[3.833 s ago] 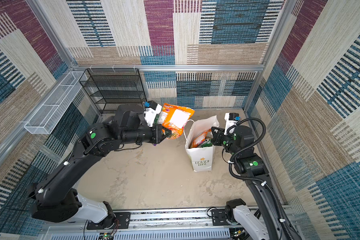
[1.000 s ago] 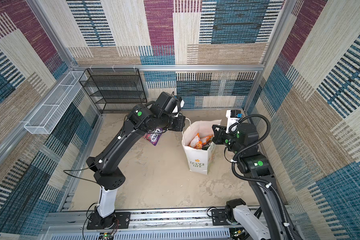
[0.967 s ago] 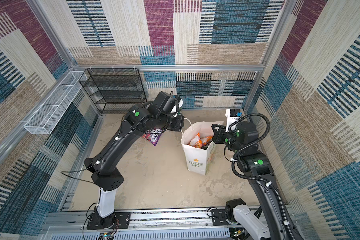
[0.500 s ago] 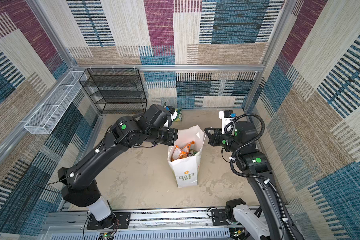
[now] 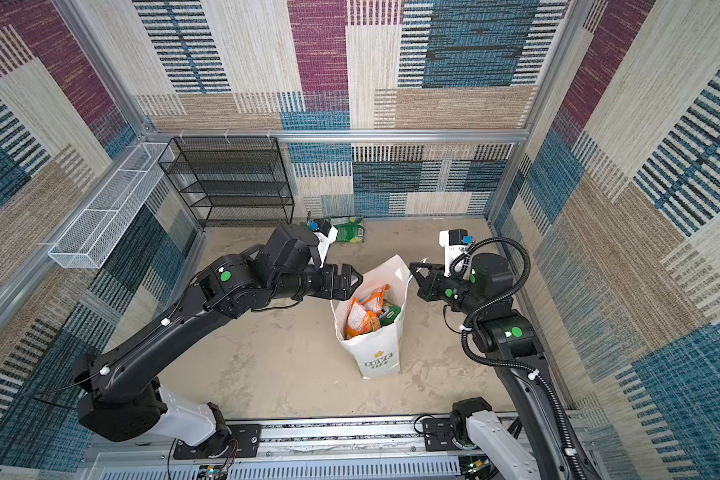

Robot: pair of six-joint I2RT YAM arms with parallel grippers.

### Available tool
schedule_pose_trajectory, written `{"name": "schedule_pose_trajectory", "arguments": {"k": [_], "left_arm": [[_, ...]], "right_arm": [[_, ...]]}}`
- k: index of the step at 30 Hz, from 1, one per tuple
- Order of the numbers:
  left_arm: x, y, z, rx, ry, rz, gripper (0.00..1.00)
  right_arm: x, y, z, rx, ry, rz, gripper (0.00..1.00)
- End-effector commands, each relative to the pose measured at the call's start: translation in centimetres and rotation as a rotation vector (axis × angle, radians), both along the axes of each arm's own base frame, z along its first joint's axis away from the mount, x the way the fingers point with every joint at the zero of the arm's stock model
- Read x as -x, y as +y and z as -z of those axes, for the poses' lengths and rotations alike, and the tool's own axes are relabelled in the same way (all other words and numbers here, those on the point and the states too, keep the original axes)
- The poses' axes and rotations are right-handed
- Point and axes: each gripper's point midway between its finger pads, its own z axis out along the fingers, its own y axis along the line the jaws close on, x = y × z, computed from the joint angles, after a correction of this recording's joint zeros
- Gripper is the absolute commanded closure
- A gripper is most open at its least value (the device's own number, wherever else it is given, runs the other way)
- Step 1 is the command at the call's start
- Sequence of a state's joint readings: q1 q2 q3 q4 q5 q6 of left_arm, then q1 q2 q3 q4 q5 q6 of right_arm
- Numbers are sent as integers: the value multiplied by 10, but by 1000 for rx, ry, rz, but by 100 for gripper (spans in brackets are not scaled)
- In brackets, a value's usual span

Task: Place the snacks into the paper bag
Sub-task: 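Raise the left gripper from the bag and move it toward the purple packet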

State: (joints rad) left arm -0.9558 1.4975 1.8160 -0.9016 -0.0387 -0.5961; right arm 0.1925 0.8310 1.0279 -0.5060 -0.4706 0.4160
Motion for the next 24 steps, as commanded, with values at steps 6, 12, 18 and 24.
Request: {"name": "schedule_pose_trajectory", "arguments": {"k": [6,12,18,24], "left_arm": [[13,-4,-40,98,-91,119,1],[11,39,-68,116,-172,26,1],[-9,90,-51,103,-103,-150,1],[-28,123,-18,137,-32,-264,1]], "right_arm": [[0,-3,-4,18,-34,10,100],[1,-5,-9,34,-46,18,100],[1,-4,-12,26,-56,16,100],[-1,-3,-9,32,-54,7,100]]}}
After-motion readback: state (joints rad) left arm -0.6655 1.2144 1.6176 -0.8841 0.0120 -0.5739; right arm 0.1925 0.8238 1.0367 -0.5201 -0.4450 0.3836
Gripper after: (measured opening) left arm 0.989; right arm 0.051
